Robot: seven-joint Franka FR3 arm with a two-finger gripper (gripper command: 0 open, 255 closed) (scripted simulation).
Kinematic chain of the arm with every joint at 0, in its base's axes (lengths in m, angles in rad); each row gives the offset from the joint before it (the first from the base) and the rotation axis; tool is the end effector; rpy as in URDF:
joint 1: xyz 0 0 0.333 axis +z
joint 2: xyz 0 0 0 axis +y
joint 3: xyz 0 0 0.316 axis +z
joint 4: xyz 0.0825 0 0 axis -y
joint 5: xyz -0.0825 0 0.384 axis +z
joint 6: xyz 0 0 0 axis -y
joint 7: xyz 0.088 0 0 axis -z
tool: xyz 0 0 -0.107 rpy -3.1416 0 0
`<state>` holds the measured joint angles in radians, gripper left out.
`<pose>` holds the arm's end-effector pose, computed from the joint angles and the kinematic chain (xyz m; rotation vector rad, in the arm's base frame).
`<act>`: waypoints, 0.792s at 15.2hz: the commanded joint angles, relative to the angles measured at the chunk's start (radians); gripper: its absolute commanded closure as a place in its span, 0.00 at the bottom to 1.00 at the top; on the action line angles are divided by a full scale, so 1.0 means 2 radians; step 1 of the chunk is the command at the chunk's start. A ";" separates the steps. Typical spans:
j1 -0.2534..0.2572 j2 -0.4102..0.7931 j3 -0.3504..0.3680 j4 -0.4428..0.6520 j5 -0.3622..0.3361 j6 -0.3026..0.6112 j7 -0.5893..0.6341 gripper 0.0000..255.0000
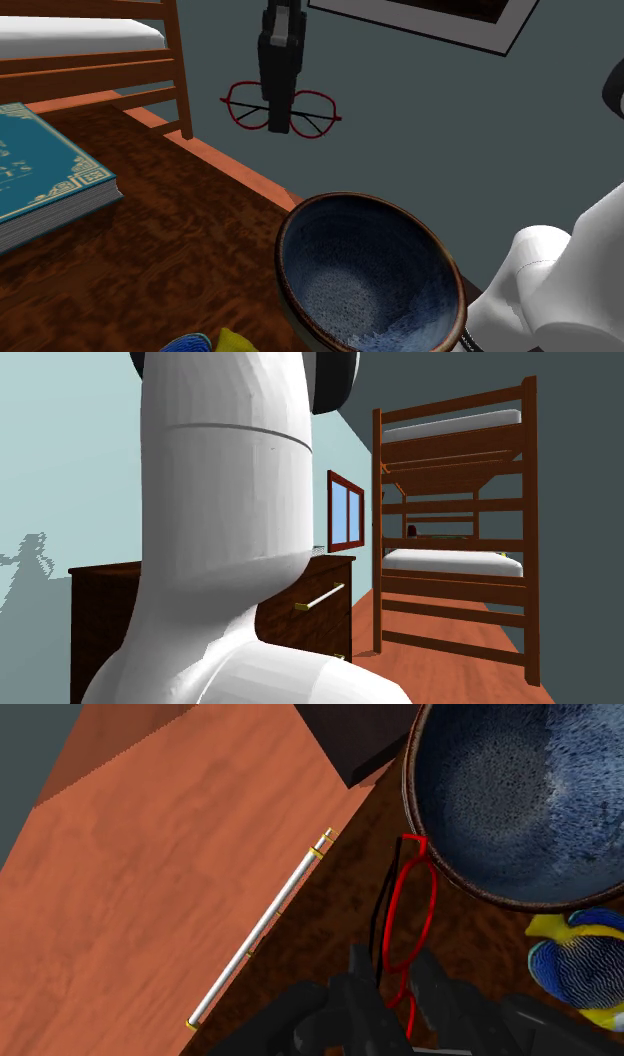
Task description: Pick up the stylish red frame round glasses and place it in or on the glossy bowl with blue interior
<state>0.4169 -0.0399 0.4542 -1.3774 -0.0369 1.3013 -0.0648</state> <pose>0.3270 0.3912 0.7090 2.7527 1.3743 -0.0247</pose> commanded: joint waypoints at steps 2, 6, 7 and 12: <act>0.003 -0.056 0.001 -0.057 0.026 0.006 0.008 1.00; 0.014 -0.122 0.002 -0.116 0.056 0.006 0.021 1.00; 0.017 -0.137 0.003 -0.129 0.063 0.005 0.025 1.00; 0.032 -0.193 0.005 -0.186 0.088 0.011 0.038 1.00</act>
<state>0.4779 -0.4068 0.4689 -1.7211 0.1327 1.3136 0.0141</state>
